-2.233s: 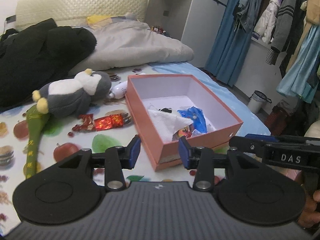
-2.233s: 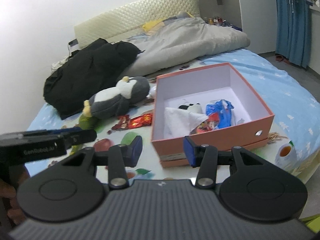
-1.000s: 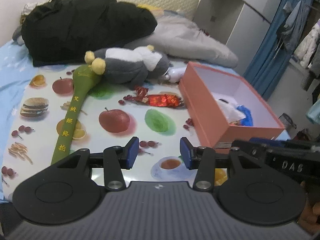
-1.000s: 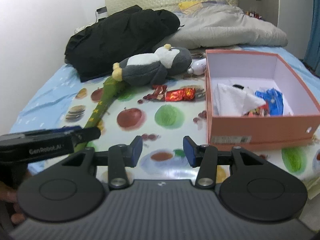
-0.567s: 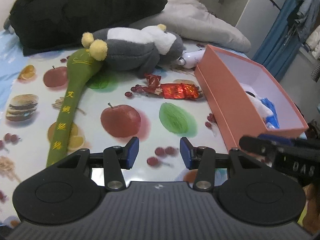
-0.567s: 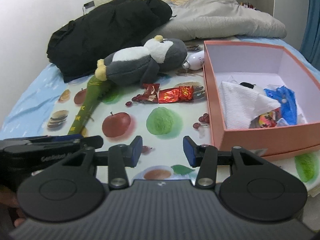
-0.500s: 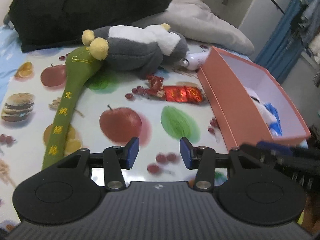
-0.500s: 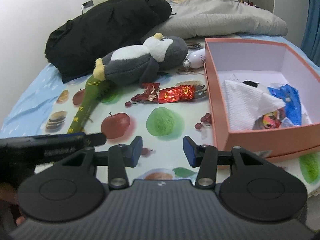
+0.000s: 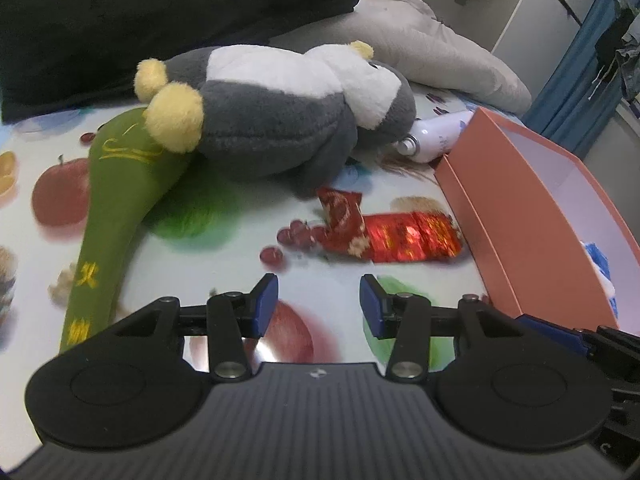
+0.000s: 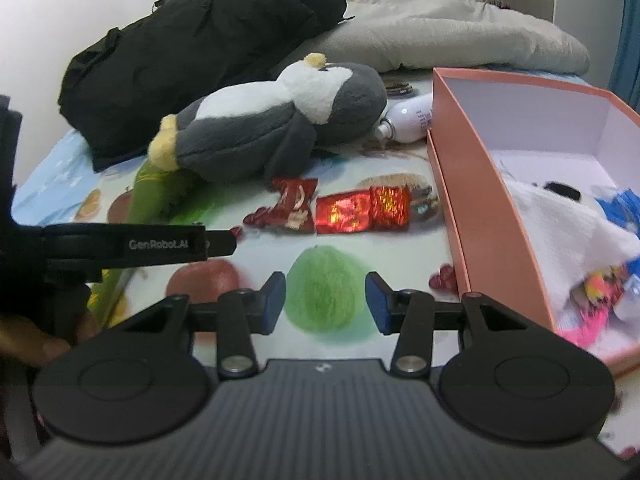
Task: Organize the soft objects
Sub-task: 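Move both grippers back toward the red candy wrappers on the bed, then grasp the brown candy wrapper with the left gripper while the right gripper grasps the red wrapper, then carry both candy wrappers over the pink shoebox with both grippers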
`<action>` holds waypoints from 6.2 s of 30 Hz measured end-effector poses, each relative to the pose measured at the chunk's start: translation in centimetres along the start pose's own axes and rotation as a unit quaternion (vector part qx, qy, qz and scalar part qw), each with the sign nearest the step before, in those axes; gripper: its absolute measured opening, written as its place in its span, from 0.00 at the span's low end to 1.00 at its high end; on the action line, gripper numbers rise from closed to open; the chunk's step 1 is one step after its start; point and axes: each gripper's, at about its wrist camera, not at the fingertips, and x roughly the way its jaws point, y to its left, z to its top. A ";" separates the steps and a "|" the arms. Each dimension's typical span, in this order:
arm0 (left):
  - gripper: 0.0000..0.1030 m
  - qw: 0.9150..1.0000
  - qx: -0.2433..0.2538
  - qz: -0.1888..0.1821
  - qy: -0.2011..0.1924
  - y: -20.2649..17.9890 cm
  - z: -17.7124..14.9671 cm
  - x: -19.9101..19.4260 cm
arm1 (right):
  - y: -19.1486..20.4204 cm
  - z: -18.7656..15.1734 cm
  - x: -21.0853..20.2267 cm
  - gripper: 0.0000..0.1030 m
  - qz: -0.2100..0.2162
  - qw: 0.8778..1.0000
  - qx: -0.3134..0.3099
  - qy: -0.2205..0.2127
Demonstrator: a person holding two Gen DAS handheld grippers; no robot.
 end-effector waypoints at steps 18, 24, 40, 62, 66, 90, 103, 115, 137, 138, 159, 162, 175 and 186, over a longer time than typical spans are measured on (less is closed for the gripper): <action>0.51 0.999 -0.017 -0.033 0.000 0.5 3.6 7.2 | -0.4 3.3 8.9 0.46 -0.065 0.997 -0.027 -0.022; 0.51 0.999 -0.009 -0.049 0.012 0.0 3.9 8.8 | -1.1 3.6 10.7 0.46 -0.085 0.996 -0.033 -0.020; 0.30 1.000 0.015 -0.014 0.017 -1.5 3.4 7.9 | -1.3 3.1 10.8 0.29 -0.067 0.997 -0.042 0.025; 0.30 0.999 -0.021 0.001 0.033 -2.1 -4.5 -2.1 | -1.3 -2.1 2.1 0.07 -0.025 0.998 -0.013 0.050; 0.30 0.999 -0.027 0.008 0.034 -1.3 -5.6 -2.5 | -1.1 -2.3 1.9 0.09 -0.018 0.999 -0.006 0.036; 0.30 0.999 -0.028 0.005 0.033 1.4 -6.1 -1.1 | -1.2 -0.4 7.9 0.57 -0.073 0.996 -0.023 0.037; 0.30 0.999 -0.029 0.005 0.031 0.1 -6.9 -2.8 | -0.4 -1.1 5.8 0.32 -0.029 0.997 -0.030 0.070; 0.30 1.000 -0.019 0.006 0.001 -1.8 -7.0 -8.0 | -0.5 -1.8 0.8 0.29 -0.007 0.998 -0.020 0.054; 0.30 0.996 0.045 -0.057 -0.048 -10.1 -6.6 -18.5 | -3.1 -0.7 -15.9 0.29 -0.002 0.998 0.009 -0.058; 0.30 0.996 0.049 -0.060 -0.047 -10.6 -6.7 -18.7 | -3.3 -0.7 -16.6 0.29 -0.003 0.998 0.010 -0.063; 0.30 0.983 0.099 -0.145 -0.044 -20.2 -6.8 -18.6 | -11.4 -2.8 -23.8 0.28 -0.066 0.991 0.077 -0.090; 0.30 0.982 0.105 -0.149 -0.041 -21.5 -5.6 -17.3 | -12.5 -2.2 -23.2 0.29 -0.068 0.990 0.085 -0.089; 0.30 0.982 0.123 -0.142 -0.011 -25.6 1.3 -7.4 | -18.8 3.5 -16.9 0.29 -0.070 0.989 0.104 -0.073; 0.30 0.983 0.127 -0.131 0.026 -27.7 5.9 2.0 | -23.7 6.6 -8.5 0.29 -0.060 0.990 0.127 -0.024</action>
